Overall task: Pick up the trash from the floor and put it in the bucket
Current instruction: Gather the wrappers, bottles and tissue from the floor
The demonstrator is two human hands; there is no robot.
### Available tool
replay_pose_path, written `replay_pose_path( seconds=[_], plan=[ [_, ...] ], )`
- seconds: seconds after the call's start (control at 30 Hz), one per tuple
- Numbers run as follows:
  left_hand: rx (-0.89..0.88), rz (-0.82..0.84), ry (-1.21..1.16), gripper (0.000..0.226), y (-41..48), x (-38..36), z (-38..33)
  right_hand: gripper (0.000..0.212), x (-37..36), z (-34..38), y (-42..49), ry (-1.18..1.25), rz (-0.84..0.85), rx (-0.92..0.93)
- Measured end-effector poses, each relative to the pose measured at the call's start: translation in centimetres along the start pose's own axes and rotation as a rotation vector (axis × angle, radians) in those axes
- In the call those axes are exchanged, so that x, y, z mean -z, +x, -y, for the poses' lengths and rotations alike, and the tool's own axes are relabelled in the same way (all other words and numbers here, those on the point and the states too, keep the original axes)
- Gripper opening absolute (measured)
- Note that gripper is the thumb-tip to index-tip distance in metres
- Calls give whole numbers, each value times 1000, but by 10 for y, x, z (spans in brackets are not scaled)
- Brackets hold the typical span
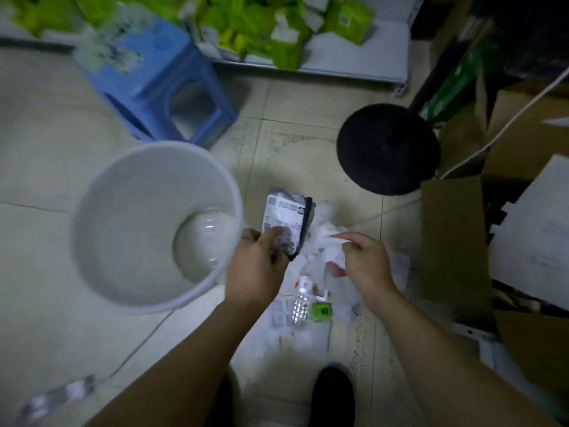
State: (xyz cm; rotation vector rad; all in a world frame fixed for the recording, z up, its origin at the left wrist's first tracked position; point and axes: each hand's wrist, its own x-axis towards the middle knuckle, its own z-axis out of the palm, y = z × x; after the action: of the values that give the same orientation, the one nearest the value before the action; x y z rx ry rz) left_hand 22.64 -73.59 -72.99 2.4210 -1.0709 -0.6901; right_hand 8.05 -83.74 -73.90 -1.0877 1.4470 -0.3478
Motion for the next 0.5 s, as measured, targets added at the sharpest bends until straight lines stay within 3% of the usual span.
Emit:
replay_pose_path(
  seconds=[0.07,0.23,0.37,0.5],
  plan=[
    [-13,-45,-8,40,-3,45,-7,24,-18,37,-27,91,86,-67],
    [60,-112,84,41,14,123,38,34,-99,71,-63,193,239,-59],
    [108,-153,146,44,43,151,110,27,-181,66,-59,295,227,-129],
    [97,-81,170,37,66,160,185,34,-260,60,-48,211,225,-186]
  ],
)
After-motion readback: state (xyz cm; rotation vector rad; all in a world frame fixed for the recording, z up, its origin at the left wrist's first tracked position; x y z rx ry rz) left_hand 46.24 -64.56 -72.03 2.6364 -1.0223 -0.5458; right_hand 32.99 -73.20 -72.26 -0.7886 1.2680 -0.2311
